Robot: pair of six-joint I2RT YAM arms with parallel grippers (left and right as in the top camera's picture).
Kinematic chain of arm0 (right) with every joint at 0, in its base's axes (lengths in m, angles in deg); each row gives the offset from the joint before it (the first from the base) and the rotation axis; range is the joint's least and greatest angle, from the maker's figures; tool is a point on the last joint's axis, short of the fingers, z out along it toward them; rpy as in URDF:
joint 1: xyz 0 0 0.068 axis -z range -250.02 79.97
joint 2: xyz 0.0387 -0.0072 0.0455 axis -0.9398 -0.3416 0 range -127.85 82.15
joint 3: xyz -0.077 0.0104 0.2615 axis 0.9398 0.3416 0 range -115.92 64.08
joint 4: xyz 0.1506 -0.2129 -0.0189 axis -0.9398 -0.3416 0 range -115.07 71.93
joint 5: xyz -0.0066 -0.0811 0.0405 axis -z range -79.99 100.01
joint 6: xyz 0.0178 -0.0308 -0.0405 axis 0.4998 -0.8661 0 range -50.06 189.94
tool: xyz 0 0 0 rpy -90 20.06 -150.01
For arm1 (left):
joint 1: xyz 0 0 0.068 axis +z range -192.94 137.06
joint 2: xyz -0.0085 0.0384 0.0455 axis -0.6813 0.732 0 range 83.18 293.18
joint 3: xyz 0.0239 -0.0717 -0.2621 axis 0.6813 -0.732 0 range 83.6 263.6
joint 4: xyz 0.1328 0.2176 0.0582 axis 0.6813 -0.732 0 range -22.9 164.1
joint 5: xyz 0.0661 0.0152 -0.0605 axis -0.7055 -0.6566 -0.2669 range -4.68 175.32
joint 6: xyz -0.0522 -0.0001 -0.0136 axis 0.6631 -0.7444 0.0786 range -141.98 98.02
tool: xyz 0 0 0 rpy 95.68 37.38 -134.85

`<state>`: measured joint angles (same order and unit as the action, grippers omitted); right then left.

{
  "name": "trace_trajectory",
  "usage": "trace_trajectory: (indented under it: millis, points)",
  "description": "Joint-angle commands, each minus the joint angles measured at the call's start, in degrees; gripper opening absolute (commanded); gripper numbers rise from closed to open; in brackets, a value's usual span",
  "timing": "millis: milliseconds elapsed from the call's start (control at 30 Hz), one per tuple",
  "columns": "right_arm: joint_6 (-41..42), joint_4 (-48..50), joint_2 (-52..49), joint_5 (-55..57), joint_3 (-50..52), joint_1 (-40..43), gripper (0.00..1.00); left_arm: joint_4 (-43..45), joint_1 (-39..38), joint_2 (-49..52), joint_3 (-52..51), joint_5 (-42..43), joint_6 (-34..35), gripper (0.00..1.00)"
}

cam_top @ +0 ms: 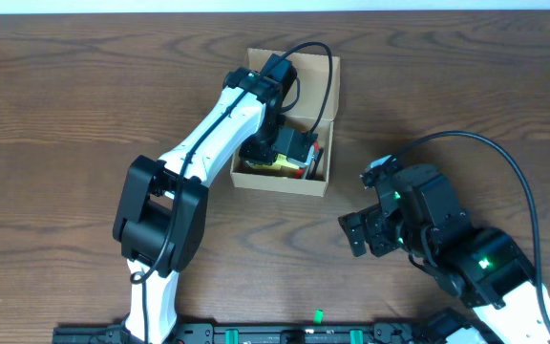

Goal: Pack container
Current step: 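Lower the highlighter into the box and open the left gripper, then withdraw the left gripper to the box's far left side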

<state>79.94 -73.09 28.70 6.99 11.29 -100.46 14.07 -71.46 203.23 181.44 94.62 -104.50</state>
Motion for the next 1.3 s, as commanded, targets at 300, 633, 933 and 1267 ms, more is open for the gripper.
trace_trajectory:
  millis: [300,633,933,1267]
  points:
    - [-0.68,-0.04,0.31,-0.02,-0.33,0.5,0.99,-0.28,0.46,0.59,-0.35,1.27,2.01,0.4]
    - [-0.68,-0.04,0.31,-0.02,-0.33,0.5,0.99,4.48,0.46,-6.36,-0.13,0.83,5.46,0.21]
    - [-0.68,-0.04,0.31,-0.02,-0.33,0.5,0.99,4.59,0.55,-17.31,-0.13,-3.72,9.73,0.06]
    - [-0.68,-0.04,0.31,-0.02,-0.33,0.5,0.99,12.39,11.72,-25.51,-0.13,-9.16,33.35,0.06]
